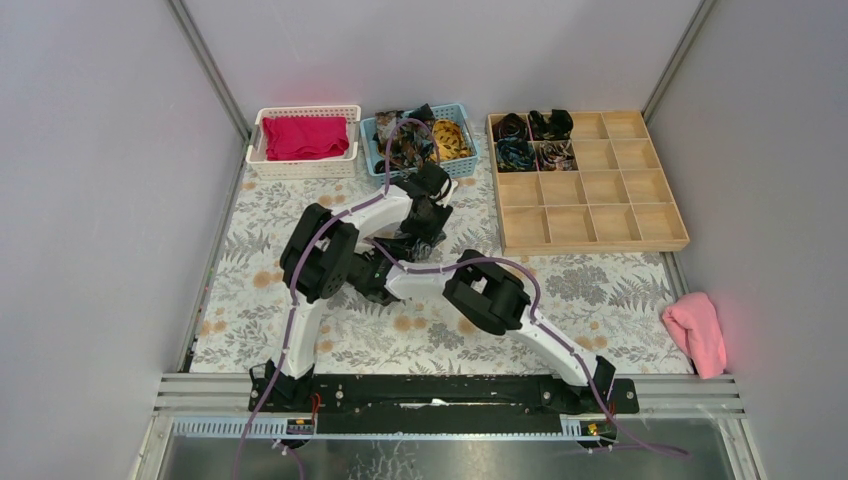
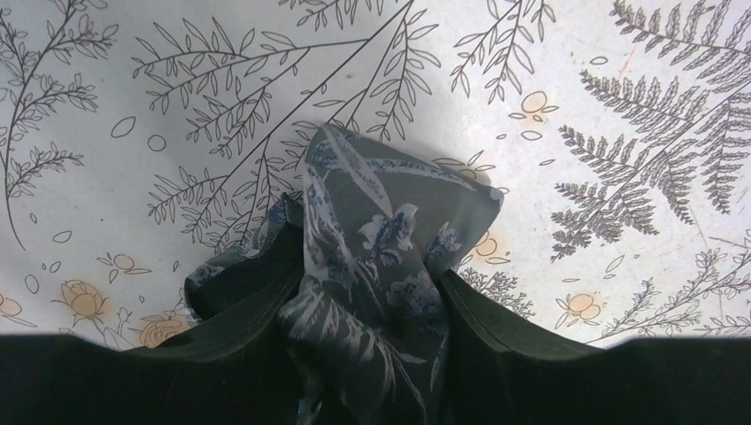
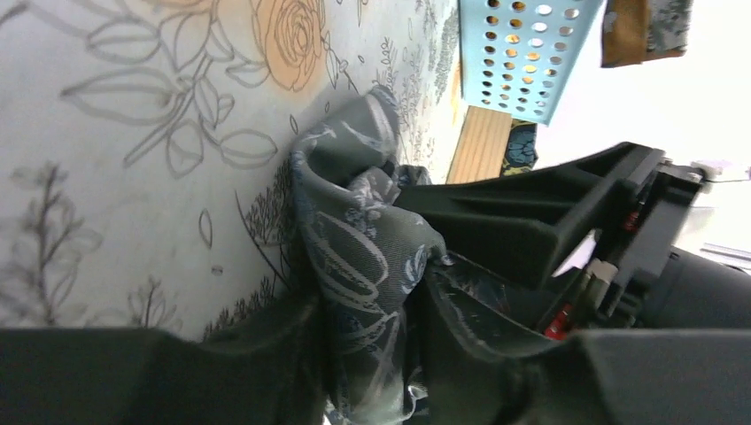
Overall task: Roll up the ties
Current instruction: Roll the tie at the center of the board.
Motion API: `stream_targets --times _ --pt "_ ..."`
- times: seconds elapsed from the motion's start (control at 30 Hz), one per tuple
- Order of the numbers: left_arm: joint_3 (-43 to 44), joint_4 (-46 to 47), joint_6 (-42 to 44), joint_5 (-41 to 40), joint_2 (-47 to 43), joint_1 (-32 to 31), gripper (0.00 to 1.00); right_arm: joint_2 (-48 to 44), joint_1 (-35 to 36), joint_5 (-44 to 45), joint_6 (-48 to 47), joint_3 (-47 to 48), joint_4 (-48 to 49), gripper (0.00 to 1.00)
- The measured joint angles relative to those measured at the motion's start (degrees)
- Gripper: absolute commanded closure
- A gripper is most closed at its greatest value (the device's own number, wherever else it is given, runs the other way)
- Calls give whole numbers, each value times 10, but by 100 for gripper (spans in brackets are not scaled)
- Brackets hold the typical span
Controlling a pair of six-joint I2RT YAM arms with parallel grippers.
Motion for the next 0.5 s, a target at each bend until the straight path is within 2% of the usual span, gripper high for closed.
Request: stream_targets --times 0.23,0.33,0.5 --pt "0 13 1 2 0 0 46 15 -17 -39 66 47 -71 98" --pt "0 14 1 3 0 0 45 10 -19 -51 79 49 -80 100" --pt "5 14 0 10 -1 3 28 -15 -29 -96 100 30 -80 100"
